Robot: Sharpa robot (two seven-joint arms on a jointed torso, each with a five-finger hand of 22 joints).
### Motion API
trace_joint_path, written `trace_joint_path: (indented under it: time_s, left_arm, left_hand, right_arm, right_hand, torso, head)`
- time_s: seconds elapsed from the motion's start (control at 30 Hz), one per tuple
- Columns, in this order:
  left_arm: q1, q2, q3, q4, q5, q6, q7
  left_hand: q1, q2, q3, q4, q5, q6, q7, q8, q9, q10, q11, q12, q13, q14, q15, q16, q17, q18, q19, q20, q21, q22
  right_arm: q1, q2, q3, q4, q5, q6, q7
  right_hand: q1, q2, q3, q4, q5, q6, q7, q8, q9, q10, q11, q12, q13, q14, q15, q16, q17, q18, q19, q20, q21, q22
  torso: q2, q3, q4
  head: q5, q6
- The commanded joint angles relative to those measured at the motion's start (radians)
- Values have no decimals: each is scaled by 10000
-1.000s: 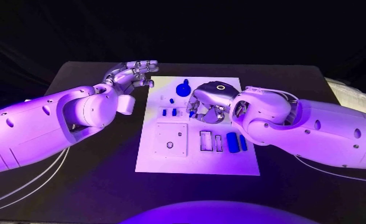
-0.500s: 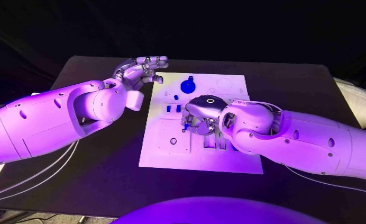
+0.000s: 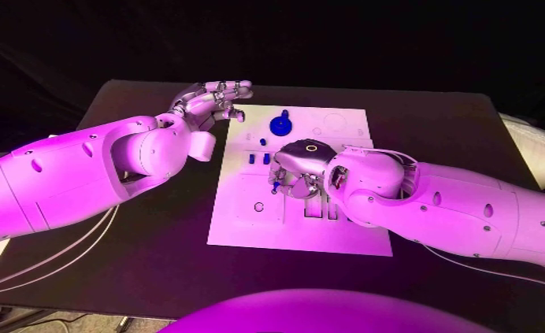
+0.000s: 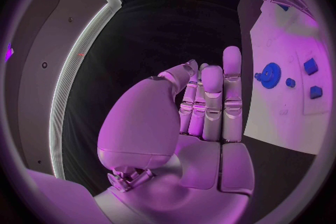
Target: Assemble the parts on the task board
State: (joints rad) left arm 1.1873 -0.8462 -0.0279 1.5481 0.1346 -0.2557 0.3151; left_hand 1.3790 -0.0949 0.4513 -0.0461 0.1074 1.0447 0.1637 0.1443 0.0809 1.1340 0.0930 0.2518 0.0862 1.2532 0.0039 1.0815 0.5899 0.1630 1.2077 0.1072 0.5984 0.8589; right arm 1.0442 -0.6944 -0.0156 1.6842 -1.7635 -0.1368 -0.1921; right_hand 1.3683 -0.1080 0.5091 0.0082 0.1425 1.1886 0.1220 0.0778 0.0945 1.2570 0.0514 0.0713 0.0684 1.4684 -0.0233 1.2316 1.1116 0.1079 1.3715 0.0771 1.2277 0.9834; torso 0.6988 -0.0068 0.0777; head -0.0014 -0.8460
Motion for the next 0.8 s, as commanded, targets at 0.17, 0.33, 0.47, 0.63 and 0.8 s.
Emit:
trace_joint_path:
  time_s: [0.17,0.33,0.47,0.63,0.8]
  left_arm:
    - [5,5,8,7,-72,227,-25]
    - [5,1,8,6,-79,237,-37]
    - [5,0,8,3,-84,249,-47]
    - [5,-6,8,-9,-116,263,-63]
    - [5,-9,8,-40,-165,288,-85]
  left_hand:
    - [113,12,-4,-53,23,55,42,46,-9,-36,-17,57,8,-64,19,-75,-30,198,16,-18,-45,-8]
    - [113,12,-4,-53,23,55,42,46,-9,-36,-17,57,8,-64,19,-75,-30,198,16,-18,-45,-8]
    - [113,12,-4,-53,23,55,42,46,-9,-36,-17,57,8,-64,19,-75,-30,198,16,-18,-45,-8]
    - [113,12,-4,-53,23,55,42,46,-9,-36,-17,57,8,-64,19,-75,-30,198,16,-18,-45,-8]
    - [110,9,-9,-60,23,49,48,45,-12,-46,-12,62,5,-69,23,-75,-35,196,16,-17,-46,-8]
  right_arm:
    - [-62,23,-45,-29,-160,409,-109]
    - [-62,39,-47,-11,-154,468,-105]
    - [-63,47,-47,8,-152,485,-109]
    - [-63,49,-48,13,-145,487,-105]
    - [-65,52,-48,0,-137,480,-100]
  right_hand:
    - [-134,5,-60,-13,-37,7,-6,29,18,-24,73,-61,-7,322,-27,53,11,5,47,3,52,-2]
    - [-134,6,-60,-15,-36,7,-7,29,18,-24,71,-61,-7,322,-27,54,12,4,49,3,56,4]
    - [-129,13,-57,-21,-31,10,-11,29,20,-22,67,-62,-7,324,-29,58,15,3,52,2,61,12]
    - [-127,17,-56,-24,-27,11,-13,29,21,-21,66,-62,-7,325,-30,61,17,3,54,1,64,17]
    - [-127,17,-56,-24,-27,11,-13,29,21,-21,66,-62,-7,325,-30,61,17,3,54,1,64,17]
  torso:
    - [-2,-6,9]
    - [0,-6,8]
    - [-3,-4,7]
    - [0,-8,8]
    - [-1,-9,5]
  head:
    - [17,-14]
    - [32,-37]
    - [42,-41]
    - [49,-63]
    - [65,-75]
